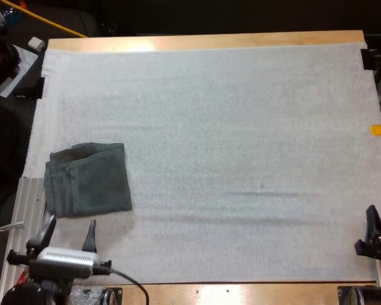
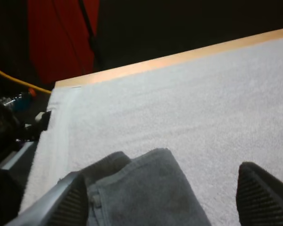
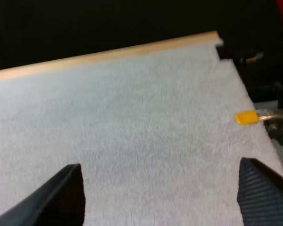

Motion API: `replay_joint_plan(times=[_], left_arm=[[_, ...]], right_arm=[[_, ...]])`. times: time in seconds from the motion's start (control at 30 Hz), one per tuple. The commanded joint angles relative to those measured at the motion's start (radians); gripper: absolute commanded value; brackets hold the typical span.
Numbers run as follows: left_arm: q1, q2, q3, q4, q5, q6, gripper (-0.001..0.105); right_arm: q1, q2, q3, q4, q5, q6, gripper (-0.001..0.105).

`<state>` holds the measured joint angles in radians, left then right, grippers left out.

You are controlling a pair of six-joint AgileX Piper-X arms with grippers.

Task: Pick towel from pile, fold and stack

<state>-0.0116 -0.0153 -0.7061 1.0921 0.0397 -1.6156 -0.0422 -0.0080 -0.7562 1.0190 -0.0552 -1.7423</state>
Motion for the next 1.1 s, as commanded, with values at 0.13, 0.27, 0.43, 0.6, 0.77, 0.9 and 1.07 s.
replay_joint_plan(times=[0.13, 0.27, 0.43, 0.6, 0.77, 0.9, 1.07], left_arm=[[-0.004, -0.129, 0.112, -0.070, 0.005, -0.003, 0.063], [-0.004, -0.131, 0.139, -0.061, 0.006, -0.005, 0.063], [-0.002, -0.136, 0.157, -0.063, 0.002, -0.005, 0.063], [-0.001, -0.135, 0.175, -0.072, 0.002, -0.007, 0.064], [-0.002, -0.135, 0.174, -0.075, 0.004, -0.008, 0.064], [-0.002, -0.135, 0.172, -0.075, 0.007, -0.008, 0.064], [-0.001, -0.134, 0.171, -0.077, 0.008, -0.008, 0.064]], right_arm=[[-0.003, -0.035, 0.123, -0.035, -0.003, -0.014, 0.066], [-0.004, -0.035, 0.169, -0.026, -0.003, -0.012, 0.066], [-0.002, -0.038, 0.196, -0.024, 0.000, -0.008, 0.066], [0.000, -0.041, 0.222, -0.025, 0.001, -0.006, 0.066], [-0.001, -0.045, 0.232, -0.021, 0.000, -0.005, 0.066], [0.001, -0.045, 0.238, -0.018, -0.001, -0.005, 0.066], [0.002, -0.044, 0.245, -0.018, 0.001, -0.003, 0.066]])
